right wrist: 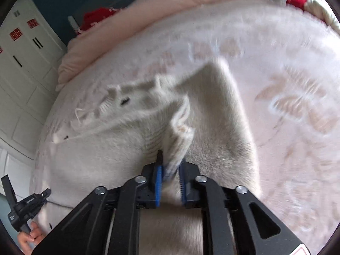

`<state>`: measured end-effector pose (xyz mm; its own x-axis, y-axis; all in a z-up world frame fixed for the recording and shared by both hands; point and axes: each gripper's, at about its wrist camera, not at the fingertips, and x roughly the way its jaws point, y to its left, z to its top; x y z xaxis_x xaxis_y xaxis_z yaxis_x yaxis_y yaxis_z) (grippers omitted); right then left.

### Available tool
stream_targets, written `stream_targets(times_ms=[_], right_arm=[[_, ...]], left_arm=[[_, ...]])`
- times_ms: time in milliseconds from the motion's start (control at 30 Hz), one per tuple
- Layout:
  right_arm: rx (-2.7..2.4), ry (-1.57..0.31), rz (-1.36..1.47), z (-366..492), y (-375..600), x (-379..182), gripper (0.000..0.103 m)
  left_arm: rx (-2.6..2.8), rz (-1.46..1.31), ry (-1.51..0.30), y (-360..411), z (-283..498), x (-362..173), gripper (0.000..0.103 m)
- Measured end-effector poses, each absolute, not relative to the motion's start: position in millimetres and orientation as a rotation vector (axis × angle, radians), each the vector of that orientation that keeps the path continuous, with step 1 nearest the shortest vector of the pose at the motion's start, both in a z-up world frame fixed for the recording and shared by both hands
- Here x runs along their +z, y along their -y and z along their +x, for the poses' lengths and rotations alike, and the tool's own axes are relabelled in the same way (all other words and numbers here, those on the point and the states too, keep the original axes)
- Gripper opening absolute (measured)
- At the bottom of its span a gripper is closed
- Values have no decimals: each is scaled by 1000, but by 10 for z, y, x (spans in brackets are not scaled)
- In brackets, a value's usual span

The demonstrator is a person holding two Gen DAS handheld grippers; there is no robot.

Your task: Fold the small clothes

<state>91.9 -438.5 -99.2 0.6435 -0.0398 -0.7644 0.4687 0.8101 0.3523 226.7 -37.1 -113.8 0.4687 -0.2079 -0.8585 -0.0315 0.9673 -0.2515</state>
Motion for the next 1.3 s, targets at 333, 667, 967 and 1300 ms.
stream_targets(times_ms=[333,667,967,1300], right_arm=[[-280,-718,328,904,3883,-364,8],[-205,-869,234,1316,3658,-796,7],[-254,-909,364,1282,4166,-1051,4],[-269,-933,413,1586,4258,-1182,0]], left_arm=[[-71,2,-1016,597,1843,-712,17],[-63,133,-992,849,1931,-752,23],[-45,176,-1036,856,2088,-1030,23],[-39,186,-1037,861,2138,-1074,24]])
